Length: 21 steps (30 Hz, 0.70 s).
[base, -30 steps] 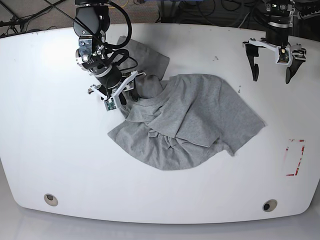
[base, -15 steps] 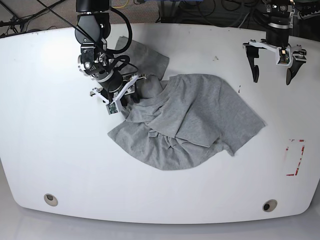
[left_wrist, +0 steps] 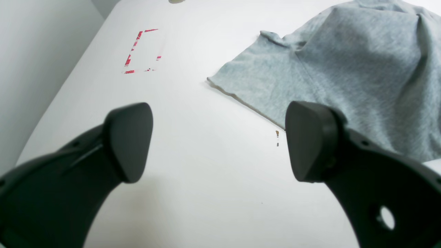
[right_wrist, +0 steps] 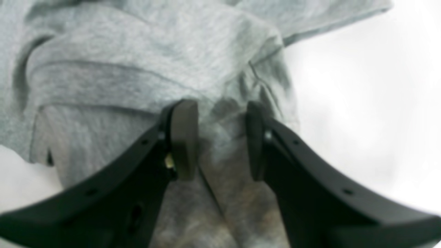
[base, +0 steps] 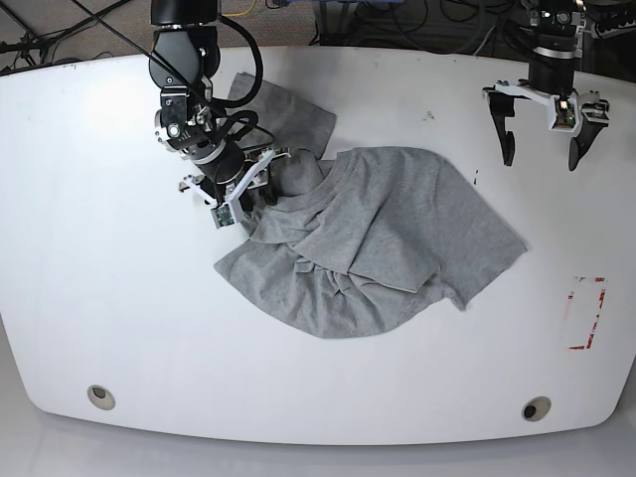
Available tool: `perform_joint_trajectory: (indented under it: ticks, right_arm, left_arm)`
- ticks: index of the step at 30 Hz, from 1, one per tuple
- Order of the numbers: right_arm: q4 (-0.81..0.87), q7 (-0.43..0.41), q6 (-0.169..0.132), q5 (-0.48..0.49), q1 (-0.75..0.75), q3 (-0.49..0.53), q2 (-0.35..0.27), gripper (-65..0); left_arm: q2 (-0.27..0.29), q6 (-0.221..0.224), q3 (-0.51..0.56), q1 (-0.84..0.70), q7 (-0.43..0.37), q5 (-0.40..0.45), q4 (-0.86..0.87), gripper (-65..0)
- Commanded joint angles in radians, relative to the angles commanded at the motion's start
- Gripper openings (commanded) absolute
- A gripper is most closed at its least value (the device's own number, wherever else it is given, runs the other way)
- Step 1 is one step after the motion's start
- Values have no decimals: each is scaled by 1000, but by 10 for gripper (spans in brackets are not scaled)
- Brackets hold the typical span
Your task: Fold the T-shirt properly
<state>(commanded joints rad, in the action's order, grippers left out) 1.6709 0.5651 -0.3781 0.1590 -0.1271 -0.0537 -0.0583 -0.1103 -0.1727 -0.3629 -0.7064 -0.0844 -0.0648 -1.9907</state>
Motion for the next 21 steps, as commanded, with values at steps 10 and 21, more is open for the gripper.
perform_joint_trajectory:
  ticks: [10,21]
  right_arm:
    - [30,-3,-4,2,0,2,-1,-429]
    - [43,20,-10,1,8,-8,-16,-405]
  left_arm:
    - [1,-2,-6,-1,0,-1,0,-75]
    - [8,-4,-7,4,-7,0,-5,-72]
